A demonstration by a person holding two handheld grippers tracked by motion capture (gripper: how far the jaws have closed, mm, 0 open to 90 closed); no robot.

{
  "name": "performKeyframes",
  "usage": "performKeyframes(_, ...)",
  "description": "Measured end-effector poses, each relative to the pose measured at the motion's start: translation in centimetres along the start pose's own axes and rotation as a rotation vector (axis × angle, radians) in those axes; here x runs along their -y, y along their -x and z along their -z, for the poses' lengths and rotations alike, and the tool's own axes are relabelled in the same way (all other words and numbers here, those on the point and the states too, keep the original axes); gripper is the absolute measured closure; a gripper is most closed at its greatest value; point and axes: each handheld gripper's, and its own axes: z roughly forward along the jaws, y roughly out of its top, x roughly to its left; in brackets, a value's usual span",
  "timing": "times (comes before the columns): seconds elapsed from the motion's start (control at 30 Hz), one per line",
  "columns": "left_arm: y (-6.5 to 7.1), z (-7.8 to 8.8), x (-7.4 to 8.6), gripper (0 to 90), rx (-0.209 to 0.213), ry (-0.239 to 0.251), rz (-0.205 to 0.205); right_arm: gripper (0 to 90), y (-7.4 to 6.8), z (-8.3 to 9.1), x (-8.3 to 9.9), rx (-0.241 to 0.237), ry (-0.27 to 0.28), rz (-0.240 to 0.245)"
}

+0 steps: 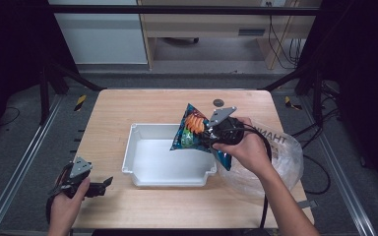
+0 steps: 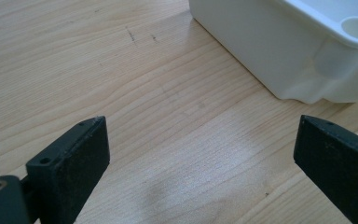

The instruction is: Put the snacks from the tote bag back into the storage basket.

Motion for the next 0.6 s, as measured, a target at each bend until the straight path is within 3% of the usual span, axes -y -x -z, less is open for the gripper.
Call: performKeyframes(0.6, 0.0, 0.0, 0.0, 3.4, 0.003, -0.002, -0.001, 43.8, -0.5, -1.4, -1.2, -0.033, -0.004, 0.032)
